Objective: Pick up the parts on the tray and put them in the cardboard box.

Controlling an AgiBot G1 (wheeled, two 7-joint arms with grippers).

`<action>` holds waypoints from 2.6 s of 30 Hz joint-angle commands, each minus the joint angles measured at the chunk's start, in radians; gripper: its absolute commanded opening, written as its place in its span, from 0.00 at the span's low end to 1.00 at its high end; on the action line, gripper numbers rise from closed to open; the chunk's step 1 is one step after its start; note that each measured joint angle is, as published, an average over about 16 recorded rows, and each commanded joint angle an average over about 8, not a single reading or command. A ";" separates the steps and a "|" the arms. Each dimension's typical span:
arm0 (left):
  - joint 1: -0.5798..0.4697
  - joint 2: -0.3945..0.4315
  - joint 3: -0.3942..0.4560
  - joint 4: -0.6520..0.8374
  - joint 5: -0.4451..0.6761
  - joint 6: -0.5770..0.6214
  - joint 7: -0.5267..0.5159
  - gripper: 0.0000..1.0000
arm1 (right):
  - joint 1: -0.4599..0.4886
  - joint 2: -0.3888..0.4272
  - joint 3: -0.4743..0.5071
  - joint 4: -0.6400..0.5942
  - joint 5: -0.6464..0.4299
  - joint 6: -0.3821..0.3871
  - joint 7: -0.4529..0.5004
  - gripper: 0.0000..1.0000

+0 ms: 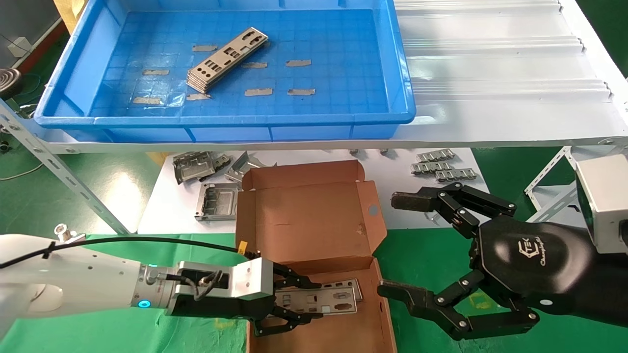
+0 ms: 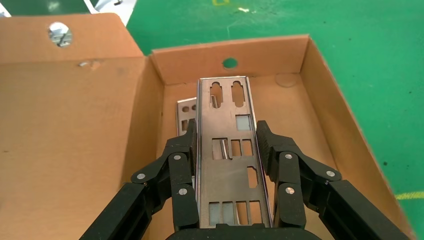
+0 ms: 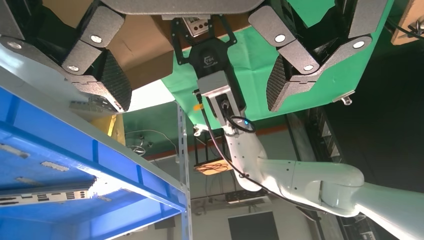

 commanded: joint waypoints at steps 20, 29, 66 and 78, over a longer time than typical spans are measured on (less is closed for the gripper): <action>-0.027 0.043 -0.017 0.142 -0.041 0.093 0.014 1.00 | 0.000 0.000 0.000 0.000 0.000 0.000 0.000 1.00; -0.004 0.008 -0.065 0.175 -0.156 0.267 -0.057 1.00 | 0.000 0.000 0.000 0.000 0.000 0.000 0.000 1.00; 0.139 -0.219 -0.262 -0.258 -0.257 0.217 -0.310 1.00 | 0.000 0.000 0.000 0.000 0.000 0.000 0.000 1.00; 0.205 -0.324 -0.354 -0.461 -0.303 0.193 -0.428 1.00 | 0.000 0.000 0.000 0.000 0.000 0.000 0.000 1.00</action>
